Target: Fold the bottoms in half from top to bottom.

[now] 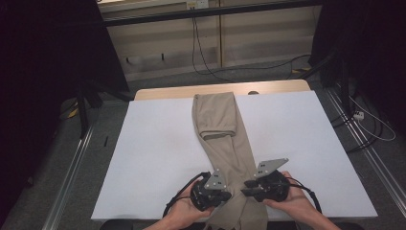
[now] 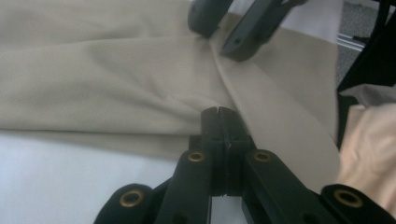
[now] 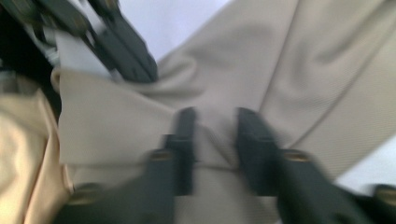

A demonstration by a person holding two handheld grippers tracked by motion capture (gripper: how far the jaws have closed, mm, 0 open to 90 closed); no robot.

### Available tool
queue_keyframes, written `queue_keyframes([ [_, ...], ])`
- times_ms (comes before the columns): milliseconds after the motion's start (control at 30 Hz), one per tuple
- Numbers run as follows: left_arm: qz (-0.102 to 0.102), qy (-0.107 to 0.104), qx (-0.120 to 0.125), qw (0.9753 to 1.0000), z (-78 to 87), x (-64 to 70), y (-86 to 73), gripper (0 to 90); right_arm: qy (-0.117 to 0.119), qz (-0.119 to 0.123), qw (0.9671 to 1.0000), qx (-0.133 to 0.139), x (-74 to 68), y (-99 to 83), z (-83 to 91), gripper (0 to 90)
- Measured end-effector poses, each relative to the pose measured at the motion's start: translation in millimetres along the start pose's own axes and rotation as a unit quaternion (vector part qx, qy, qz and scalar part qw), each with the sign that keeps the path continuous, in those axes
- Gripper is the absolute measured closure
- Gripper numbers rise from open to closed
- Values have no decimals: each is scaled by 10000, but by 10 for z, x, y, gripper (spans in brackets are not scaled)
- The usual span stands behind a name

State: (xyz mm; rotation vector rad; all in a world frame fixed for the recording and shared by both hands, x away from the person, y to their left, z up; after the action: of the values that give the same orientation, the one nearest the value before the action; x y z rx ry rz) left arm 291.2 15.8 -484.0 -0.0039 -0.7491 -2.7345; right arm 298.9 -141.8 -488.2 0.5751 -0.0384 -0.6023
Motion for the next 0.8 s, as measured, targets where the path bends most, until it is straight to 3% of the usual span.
queue_keyframes([
  [100, 141, -41, -14, 9999, 54, 33, -78, 900, 133, 96, 9999, -56, -51, -31, 5, 900],
  [200, 56, -185, -10, 9998, 74, 36, -114, 900, 191, 138, 9997, -31, -65, -64, 70, 900],
  [233, 155, -212, 79, 9996, 70, 39, -105, 900, 165, 117, 9998, -23, -60, -80, 98, 900],
  [300, 121, -160, 38, 9998, 69, 5, -90, 900, 181, 72, 9998, 31, -50, -104, 165, 900],
  [400, 313, -305, 277, 9987, 71, -24, -19, 900, 252, 47, 9997, 42, -40, -129, 226, 900],
  [467, 243, -200, 338, 9989, 66, -65, 8, 887, 244, 29, 9997, -68, -46, -167, 219, 900],
  [533, 224, -138, 384, 9989, 29, -98, 31, 797, 309, -27, 9994, -141, -37, -196, 206, 900],
  [600, 71, -103, 245, 9996, -26, -123, 19, 771, 330, -146, 9993, 8, 4, -169, 215, 804],
  [633, 100, -129, 211, 9996, -58, -115, 11, 773, 270, -242, 9993, 88, 47, -136, 217, 744],
  [700, 55, -112, 134, 9998, -52, -107, 5, 787, 12, -487, 9985, 264, 177, -32, 209, 736],
  [800, 158, -297, 157, 9993, -47, -63, -10, 833, -447, -736, 9958, 319, 403, 155, 129, 721],
])
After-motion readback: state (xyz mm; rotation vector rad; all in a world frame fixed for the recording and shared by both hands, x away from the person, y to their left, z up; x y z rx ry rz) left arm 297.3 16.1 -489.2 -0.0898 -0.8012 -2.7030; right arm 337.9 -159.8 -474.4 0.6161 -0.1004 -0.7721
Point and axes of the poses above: each handheld gripper's, and its own axes: z roughly backward along the jaws, y roughly out of its top, x roughly to its right, the point moved 6 cm from there along -z, roughly forward along the jaws, and after that the axes turned 12 degrees about -x, right-handed, at the moved point
